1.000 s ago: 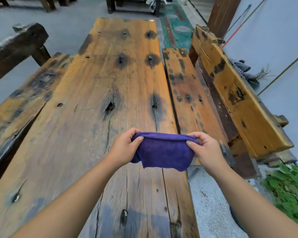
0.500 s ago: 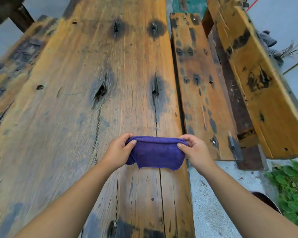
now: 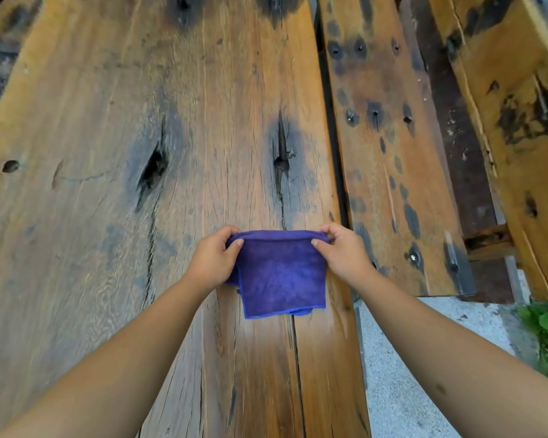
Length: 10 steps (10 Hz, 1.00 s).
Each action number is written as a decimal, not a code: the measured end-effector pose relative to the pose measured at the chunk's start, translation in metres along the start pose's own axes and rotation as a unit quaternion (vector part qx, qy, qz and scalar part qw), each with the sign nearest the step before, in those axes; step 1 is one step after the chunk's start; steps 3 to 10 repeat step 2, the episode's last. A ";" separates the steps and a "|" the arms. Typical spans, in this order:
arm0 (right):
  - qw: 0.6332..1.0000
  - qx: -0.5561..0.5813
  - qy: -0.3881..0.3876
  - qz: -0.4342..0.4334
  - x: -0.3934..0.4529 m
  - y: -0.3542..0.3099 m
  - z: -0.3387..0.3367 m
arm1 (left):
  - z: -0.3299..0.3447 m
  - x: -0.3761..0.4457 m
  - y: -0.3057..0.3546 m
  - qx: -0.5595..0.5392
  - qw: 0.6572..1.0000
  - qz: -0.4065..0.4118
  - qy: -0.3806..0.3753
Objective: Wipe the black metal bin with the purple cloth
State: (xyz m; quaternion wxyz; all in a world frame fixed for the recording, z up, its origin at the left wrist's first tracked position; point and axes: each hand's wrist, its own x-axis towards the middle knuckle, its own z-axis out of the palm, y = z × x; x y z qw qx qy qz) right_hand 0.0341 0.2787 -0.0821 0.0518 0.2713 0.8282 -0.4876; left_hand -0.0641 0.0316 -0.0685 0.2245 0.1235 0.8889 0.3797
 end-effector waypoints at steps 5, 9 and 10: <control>0.990 -0.130 0.055 -0.012 0.018 0.000 -0.001 | -0.004 0.024 -0.008 0.079 0.995 -0.052 0.032; 0.990 -0.130 0.055 -0.012 0.018 0.000 -0.001 | -0.004 0.024 -0.008 0.079 0.995 -0.052 0.032; 0.990 -0.130 0.055 -0.012 0.018 0.000 -0.001 | -0.004 0.024 -0.008 0.079 0.995 -0.052 0.032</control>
